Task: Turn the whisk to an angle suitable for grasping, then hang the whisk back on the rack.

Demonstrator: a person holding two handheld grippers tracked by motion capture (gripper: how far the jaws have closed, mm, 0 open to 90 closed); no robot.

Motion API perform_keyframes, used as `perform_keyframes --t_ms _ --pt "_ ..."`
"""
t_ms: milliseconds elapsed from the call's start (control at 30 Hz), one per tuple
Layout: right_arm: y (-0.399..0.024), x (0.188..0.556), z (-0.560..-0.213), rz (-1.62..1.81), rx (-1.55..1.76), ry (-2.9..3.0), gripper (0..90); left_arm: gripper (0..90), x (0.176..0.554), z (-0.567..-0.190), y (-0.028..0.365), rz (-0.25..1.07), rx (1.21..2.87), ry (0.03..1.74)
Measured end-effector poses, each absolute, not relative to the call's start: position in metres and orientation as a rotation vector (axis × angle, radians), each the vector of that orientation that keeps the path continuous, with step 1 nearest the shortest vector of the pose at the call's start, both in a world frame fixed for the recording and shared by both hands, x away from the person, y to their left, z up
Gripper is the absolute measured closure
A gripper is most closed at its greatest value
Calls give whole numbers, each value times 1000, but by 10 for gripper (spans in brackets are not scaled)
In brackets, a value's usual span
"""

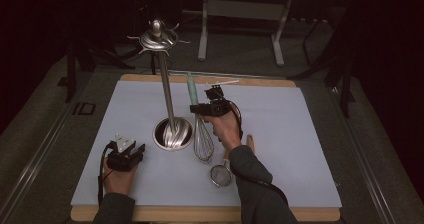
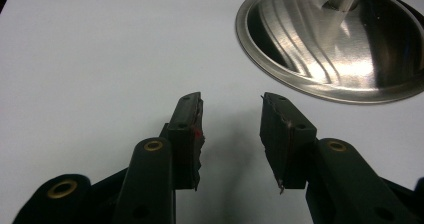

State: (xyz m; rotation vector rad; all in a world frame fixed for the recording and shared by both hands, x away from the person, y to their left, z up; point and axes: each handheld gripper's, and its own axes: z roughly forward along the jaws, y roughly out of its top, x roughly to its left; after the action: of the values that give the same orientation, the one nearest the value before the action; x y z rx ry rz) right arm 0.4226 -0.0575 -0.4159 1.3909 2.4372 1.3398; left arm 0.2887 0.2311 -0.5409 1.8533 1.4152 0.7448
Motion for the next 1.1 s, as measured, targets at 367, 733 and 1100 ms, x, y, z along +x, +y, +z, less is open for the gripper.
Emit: perform_keyframes --t_ms 367,733,1100 --pt "-61 420 -409 1341 1298 2439 692 612 289 -541 231 745 1850 1416" --pt "-65 418 -400 1341 1169 2430 692 612 288 -541 231 747 1854 1415" --pt "-69 411 -393 1367 961 2445 692 611 288 -541 231 751 1849 1414"
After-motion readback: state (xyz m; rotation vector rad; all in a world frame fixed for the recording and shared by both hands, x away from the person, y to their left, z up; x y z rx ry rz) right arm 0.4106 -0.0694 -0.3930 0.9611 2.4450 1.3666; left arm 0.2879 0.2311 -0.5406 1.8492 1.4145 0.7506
